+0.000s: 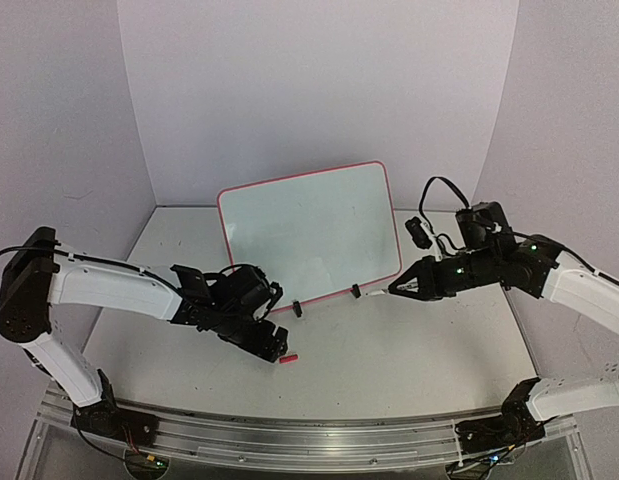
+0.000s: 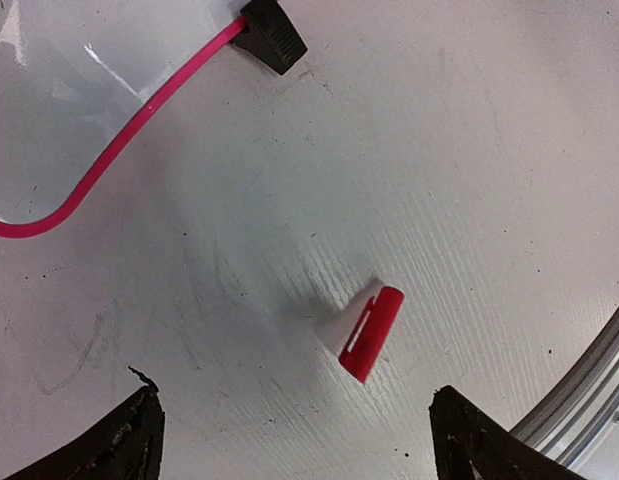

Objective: Write a sentence on the whiteboard
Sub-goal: Place the pen cap at the center of the board, then hold the whiteboard at the center of the board.

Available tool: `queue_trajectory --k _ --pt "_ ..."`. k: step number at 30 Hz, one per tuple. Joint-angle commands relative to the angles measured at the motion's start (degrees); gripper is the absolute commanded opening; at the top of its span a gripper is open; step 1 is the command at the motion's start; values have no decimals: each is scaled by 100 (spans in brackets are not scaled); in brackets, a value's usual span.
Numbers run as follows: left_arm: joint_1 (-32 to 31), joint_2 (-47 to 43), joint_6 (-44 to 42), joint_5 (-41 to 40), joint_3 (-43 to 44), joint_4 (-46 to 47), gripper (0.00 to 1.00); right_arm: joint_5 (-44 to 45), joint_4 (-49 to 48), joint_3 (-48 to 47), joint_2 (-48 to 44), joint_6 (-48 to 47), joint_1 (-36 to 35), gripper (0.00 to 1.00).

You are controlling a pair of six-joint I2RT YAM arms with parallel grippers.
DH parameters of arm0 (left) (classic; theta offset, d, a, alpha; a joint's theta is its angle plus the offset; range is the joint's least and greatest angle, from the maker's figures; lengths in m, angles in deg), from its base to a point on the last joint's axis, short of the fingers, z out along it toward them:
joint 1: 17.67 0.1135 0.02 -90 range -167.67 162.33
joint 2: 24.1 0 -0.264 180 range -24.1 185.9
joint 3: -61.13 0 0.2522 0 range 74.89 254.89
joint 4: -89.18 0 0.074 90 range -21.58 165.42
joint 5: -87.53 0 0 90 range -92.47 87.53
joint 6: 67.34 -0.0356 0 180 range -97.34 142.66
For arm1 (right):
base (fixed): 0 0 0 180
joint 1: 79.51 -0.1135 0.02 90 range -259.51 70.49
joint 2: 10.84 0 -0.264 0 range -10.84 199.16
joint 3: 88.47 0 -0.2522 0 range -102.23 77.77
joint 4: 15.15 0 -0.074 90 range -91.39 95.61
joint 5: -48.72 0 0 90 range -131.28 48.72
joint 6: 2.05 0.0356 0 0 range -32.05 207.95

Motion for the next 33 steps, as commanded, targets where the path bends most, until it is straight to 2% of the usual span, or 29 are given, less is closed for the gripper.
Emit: queue_trajectory --k 1,4,8,11,16,20,24,26,33 --pt "11 -266 24 -46 -23 66 92 43 -258 48 4 7 20 0" --pt "11 -368 58 -99 -29 18 93 27 -280 49 47 18 20 0" --pt "180 -944 73 -140 -134 -75 93 -6 -401 43 34 28 12 0" --pt "760 -1591 -10 293 -74 -381 93 -137 -711 80 -22 57 5 0" --pt "2270 -2357 -691 1602 490 -992 94 -293 -1476 133 53 166 -35 0" --pt "3414 -2057 -1440 2764 1191 -1397 94 -429 -2019 16 397 219 -93 0" --pt "4121 -1497 -1959 3660 1638 -1243 94 -491 -2496 -205 758 208 -250 0" --pt "4276 -1234 -2094 3983 1737 -941 93 -501 -2637 -370 992 159 -348 0" --pt "4338 -398 -2490 4339 2183 -364 89 -559 -3067 -876 1683 89 -593 0"
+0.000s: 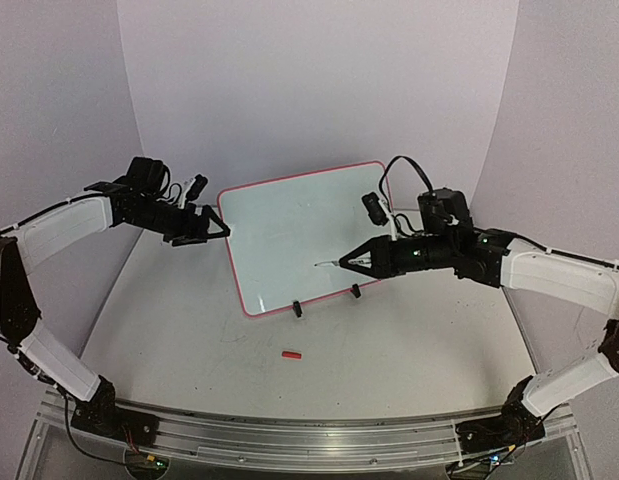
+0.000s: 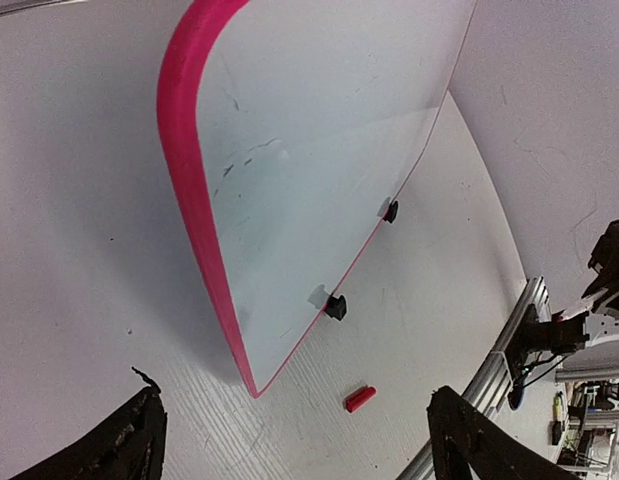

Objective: Write a sentence on the whiteboard
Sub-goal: Hold the whiteboard at the center of the board.

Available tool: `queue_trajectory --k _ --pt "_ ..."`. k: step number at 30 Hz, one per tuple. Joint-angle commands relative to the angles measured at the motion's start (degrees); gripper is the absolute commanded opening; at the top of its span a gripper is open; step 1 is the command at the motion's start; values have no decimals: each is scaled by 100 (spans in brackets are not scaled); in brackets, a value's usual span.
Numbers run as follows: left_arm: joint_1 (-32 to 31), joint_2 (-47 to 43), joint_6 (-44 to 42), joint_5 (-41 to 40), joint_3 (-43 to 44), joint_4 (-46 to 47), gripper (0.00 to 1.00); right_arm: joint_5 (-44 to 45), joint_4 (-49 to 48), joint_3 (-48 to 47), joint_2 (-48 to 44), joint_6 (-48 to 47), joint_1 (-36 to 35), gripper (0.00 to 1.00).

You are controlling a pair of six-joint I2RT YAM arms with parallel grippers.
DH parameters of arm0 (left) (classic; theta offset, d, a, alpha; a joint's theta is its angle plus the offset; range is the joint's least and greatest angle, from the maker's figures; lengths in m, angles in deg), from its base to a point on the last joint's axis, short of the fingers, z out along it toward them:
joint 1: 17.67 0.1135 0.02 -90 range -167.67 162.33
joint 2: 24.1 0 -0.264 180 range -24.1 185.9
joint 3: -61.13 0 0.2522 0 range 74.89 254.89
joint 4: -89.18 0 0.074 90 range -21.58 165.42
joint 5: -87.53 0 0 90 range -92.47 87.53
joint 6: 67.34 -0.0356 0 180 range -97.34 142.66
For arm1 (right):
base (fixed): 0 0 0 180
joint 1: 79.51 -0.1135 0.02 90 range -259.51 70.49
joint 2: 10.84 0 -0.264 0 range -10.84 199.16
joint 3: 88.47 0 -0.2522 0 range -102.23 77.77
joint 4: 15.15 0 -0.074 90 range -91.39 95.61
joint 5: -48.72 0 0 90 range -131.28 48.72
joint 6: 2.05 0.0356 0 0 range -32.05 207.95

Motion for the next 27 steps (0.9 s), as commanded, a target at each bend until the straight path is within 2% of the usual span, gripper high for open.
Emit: queue_trajectory --k 1,5,7,14,27 --pt "25 402 -553 596 569 474 87 -144 -689 -499 335 -74 -113 0" --pt "56 799 -822 571 870 335 79 -239 -734 -779 698 -107 -120 0" --pt "92 879 -806 548 877 521 72 -243 -753 -895 862 -113 -121 0" --pt "269 1112 -759 757 890 1003 61 -230 -767 -1494 1503 -116 -118 0" --pt "431 995 -1612 1262 728 952 34 -243 -947 -2592 2599 -80 -131 0"
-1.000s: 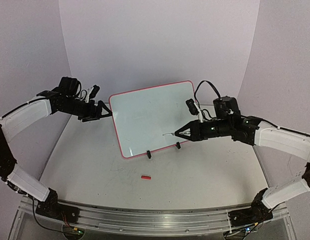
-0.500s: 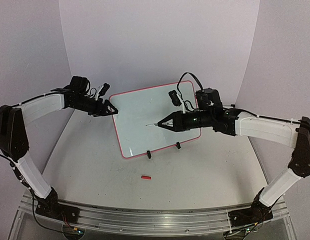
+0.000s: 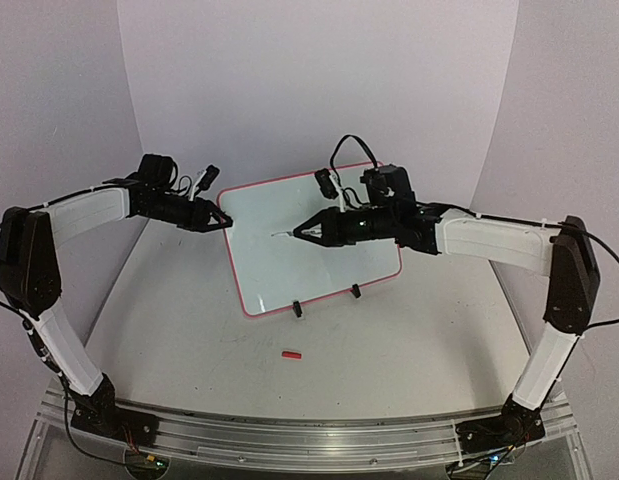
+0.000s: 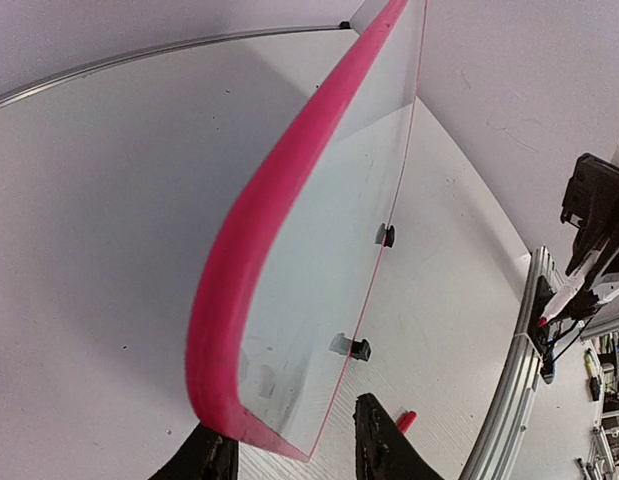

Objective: Write a sentence on the whiteboard
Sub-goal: Hold the whiteboard at the center of the board.

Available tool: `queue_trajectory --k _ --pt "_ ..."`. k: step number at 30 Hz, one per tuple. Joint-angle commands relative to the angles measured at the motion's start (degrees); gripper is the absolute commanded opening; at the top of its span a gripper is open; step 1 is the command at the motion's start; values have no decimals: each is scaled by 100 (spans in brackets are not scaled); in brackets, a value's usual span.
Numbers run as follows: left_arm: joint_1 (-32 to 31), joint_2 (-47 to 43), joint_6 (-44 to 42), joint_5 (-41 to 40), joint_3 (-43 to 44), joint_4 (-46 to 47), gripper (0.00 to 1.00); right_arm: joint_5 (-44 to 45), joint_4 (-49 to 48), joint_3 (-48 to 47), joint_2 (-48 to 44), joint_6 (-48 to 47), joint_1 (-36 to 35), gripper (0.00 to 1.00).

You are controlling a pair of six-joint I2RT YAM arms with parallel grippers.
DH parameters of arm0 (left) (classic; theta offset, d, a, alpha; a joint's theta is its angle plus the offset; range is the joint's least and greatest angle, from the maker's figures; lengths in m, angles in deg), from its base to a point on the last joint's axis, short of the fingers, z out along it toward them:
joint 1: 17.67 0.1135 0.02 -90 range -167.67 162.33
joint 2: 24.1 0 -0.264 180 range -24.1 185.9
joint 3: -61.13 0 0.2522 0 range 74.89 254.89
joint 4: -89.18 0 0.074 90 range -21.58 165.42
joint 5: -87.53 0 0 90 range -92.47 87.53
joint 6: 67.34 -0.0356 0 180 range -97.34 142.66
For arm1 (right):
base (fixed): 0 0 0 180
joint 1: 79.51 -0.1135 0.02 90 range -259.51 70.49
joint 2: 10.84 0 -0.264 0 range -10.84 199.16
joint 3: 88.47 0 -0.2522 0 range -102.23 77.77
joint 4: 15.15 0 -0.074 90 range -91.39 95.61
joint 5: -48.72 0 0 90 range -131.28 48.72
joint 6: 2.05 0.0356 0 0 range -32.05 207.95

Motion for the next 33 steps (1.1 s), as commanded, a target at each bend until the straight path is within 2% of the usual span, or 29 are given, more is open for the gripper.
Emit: queue_trajectory --k 1,3,9,10,22,33 --pt "111 -152 -376 326 103 189 32 -20 -325 -378 195 -43 -32 0" --pt "120 -99 -464 445 117 145 27 -11 -358 -429 264 -48 -34 0" --pt "125 -40 -835 599 29 -76 1 -81 -434 -631 468 -76 -75 0" --pt "123 -53 -893 595 -2 -91 0 -75 -448 -657 495 -98 -89 0" --pt "121 -35 -1410 520 -140 -263 0 103 -1145 -792 775 -207 -280 0" --pt "120 -48 -1507 498 -101 -355 0 139 -1780 -1511 1602 114 -287 0"
